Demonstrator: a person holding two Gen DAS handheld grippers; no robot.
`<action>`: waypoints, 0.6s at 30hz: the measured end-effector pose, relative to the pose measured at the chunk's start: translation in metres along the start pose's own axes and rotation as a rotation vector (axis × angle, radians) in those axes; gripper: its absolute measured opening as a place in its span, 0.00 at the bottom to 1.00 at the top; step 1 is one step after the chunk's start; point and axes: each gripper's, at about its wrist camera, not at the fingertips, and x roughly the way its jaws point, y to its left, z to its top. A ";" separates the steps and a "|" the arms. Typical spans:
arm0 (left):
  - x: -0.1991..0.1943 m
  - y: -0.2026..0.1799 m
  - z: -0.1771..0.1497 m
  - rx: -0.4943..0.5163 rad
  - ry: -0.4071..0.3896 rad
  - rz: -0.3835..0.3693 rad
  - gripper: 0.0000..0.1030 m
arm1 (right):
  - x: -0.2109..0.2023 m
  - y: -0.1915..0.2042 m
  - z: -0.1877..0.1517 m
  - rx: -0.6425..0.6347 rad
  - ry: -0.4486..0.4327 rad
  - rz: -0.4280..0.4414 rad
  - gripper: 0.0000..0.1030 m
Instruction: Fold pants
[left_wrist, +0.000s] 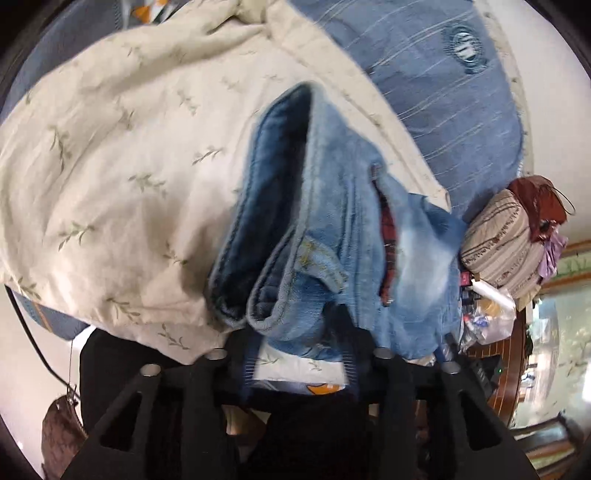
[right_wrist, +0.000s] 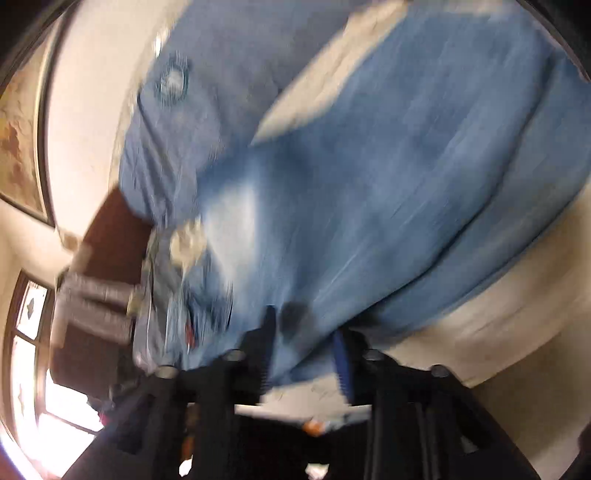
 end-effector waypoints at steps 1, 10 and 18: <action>0.000 -0.001 -0.001 -0.001 0.001 -0.004 0.52 | -0.013 -0.012 0.014 0.027 -0.059 -0.030 0.42; 0.028 -0.008 0.015 -0.044 0.038 0.077 0.42 | -0.036 -0.066 0.099 0.133 -0.254 -0.244 0.42; 0.025 -0.022 0.012 -0.023 0.034 0.143 0.32 | -0.108 -0.063 0.098 0.002 -0.396 -0.187 0.03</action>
